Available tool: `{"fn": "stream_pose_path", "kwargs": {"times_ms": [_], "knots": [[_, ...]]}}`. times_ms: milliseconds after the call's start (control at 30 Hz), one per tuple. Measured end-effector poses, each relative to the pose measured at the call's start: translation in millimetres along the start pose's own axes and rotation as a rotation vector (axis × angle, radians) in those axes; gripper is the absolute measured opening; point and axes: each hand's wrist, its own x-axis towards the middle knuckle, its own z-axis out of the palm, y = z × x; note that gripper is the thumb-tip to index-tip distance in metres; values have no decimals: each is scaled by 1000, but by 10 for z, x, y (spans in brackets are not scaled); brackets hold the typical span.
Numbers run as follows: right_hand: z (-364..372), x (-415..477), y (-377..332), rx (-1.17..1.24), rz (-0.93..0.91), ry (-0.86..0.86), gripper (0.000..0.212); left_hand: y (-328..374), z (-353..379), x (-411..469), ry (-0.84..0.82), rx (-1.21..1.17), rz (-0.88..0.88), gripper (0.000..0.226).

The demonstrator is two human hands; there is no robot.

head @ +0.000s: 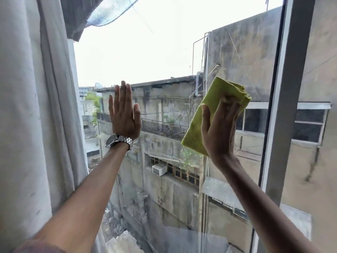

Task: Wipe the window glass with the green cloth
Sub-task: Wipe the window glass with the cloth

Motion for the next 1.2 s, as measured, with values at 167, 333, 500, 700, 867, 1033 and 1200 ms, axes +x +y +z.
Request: {"fn": "stream_pose_path", "kwargs": {"times_ms": [167,333,500,700,867,1033,1200], "knots": [[175,243,-361,-194,313,137,41,14,-8,-2,17,-16,-8,60],[330,202,-297,-276,308,105,57,-4,13,-6,29,-20,7,60],[376,200,-165,-329,182,99,73,-22,41,-1,42,-16,16,60],[430,295,-185,-357,-66,-7,81,-1,46,5,36,5,-1,61],[483,382,-177,-326,-423,-173,78,9,63,14,42,20,0,59],[574,95,-295,-312,-711,-304,77,28,20,-8,33,11,10,57],[635,-484,-292,-294,-946,-491,82,29,-28,-2,32,-20,16,55]]}}
